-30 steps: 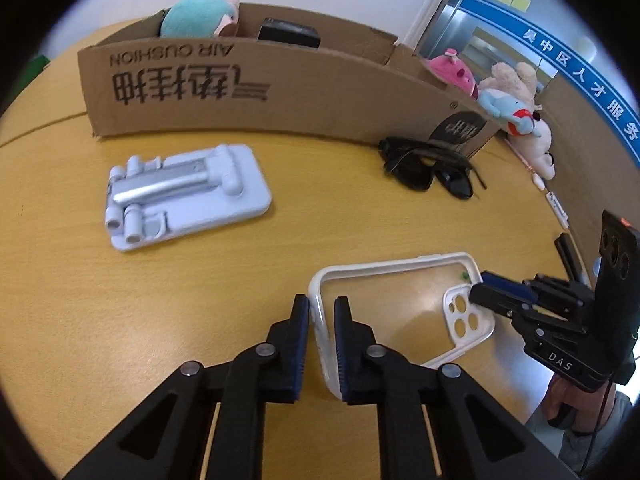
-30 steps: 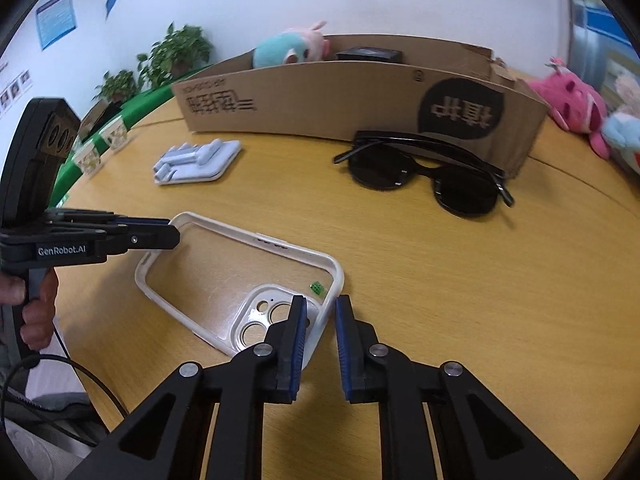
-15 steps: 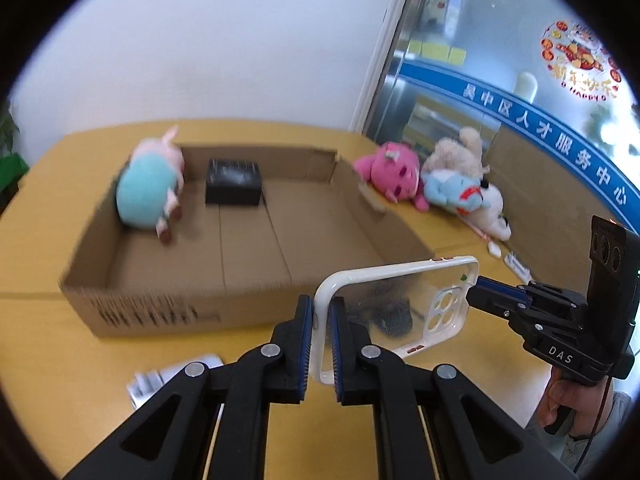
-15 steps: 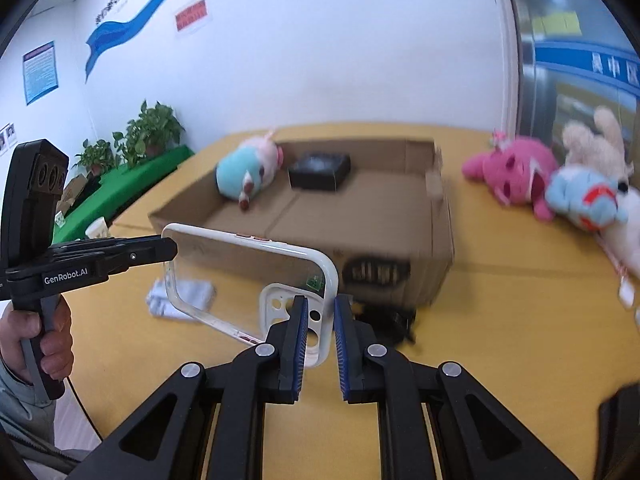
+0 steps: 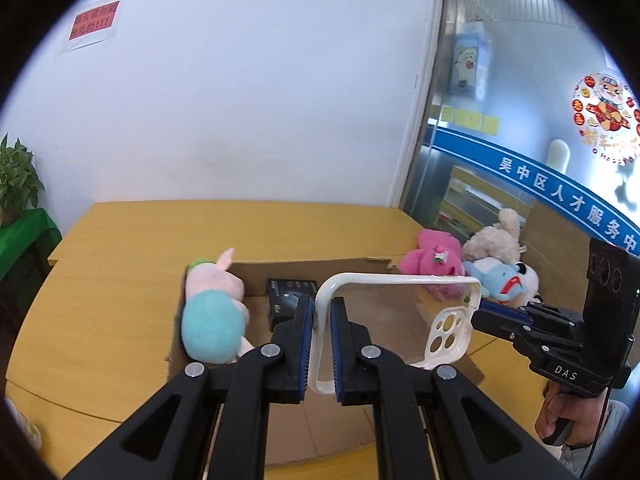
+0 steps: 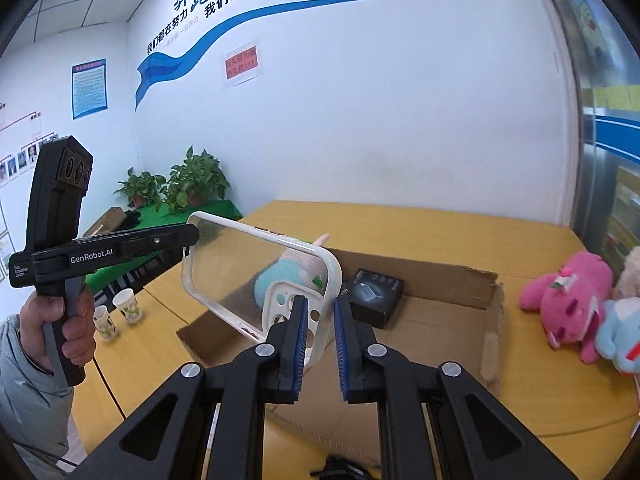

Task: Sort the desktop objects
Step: 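Lift the phone case and carry it over the cardboard box, then lower the phone case into the box and open the left gripper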

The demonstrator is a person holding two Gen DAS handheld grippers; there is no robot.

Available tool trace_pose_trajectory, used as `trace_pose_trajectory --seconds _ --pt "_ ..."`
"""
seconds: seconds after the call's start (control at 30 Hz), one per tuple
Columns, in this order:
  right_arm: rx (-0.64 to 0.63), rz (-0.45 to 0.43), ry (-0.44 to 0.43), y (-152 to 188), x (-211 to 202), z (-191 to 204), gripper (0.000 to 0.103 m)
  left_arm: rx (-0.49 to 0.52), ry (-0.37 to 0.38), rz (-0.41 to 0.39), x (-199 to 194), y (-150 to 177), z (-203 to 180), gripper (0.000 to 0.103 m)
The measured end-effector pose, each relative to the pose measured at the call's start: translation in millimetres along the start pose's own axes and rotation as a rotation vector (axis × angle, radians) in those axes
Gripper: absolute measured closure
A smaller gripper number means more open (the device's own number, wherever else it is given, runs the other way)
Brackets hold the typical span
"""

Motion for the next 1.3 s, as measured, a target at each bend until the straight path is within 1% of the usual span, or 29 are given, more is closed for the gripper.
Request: trace_pose_trajectory --seconds 0.07,0.13,0.2,0.3,0.37,0.47,0.57,0.67,0.73,0.77,0.9,1.0,1.07,1.13,1.17,1.2,1.23,1.27,1.3 --pt "0.014 0.017 -0.023 -4 21 -2 0.091 -0.012 -0.014 0.020 9 -1 12 0.095" --pt "0.047 0.045 -0.052 -3 45 -4 0.091 -0.034 -0.031 0.054 22 5 29 0.095" --pt "0.070 0.081 -0.072 3 68 -4 0.091 -0.034 -0.065 0.091 34 16 45 0.095" --pt "0.088 0.158 -0.096 23 107 -2 0.091 -0.055 -0.109 0.167 55 41 72 0.095" --pt "0.108 0.222 -0.109 44 133 2 0.091 -0.086 -0.116 0.216 65 59 88 0.095" --pt "0.161 0.336 -0.133 76 166 5 0.090 -0.094 -0.141 0.291 76 82 103 0.095" --pt "0.215 0.427 -0.139 108 189 11 0.089 -0.060 -0.204 0.380 88 101 114 0.095" --pt "0.261 0.510 -0.142 129 206 12 0.088 -0.013 -0.269 0.484 102 123 124 0.095" --pt "0.293 0.573 -0.136 143 218 13 0.088 0.009 -0.298 0.535 108 134 130 0.095" --pt "0.304 0.592 -0.135 147 220 13 0.088 0.020 -0.311 0.549 110 137 132 0.095" --pt "0.321 0.653 -0.133 155 228 18 0.087 0.065 -0.381 0.654 120 159 146 0.095" --pt "0.322 0.681 -0.125 159 230 24 0.085 0.117 -0.413 0.671 121 164 145 0.095" --pt "0.323 0.683 -0.120 161 230 26 0.077 0.123 -0.424 0.674 121 165 145 0.095" --pt "0.332 0.671 -0.120 161 229 26 0.076 0.110 -0.418 0.667 117 165 144 0.095" --pt "0.334 0.660 -0.117 159 227 25 0.068 0.108 -0.419 0.658 113 165 144 0.095" --pt "0.336 0.633 -0.111 153 222 24 0.054 0.118 -0.418 0.641 108 162 142 0.095" --pt "0.332 0.605 -0.109 147 216 23 0.047 0.132 -0.416 0.617 102 158 140 0.094" --pt "0.314 0.564 -0.099 137 206 22 0.036 0.142 -0.418 0.584 94 153 137 0.090" --pt "0.288 0.519 -0.082 126 195 20 0.031 0.146 -0.419 0.544 85 147 134 0.082"
Point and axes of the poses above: each gripper's, at about its wrist camera, not at the fingertips, and x roughly the way its jaws point, z to its left, y to its underside, the point moved 10 cm from there along x, roughly the way its jaws point, and after that the axes turned 1 degree about -z, right-handed, at the moved point
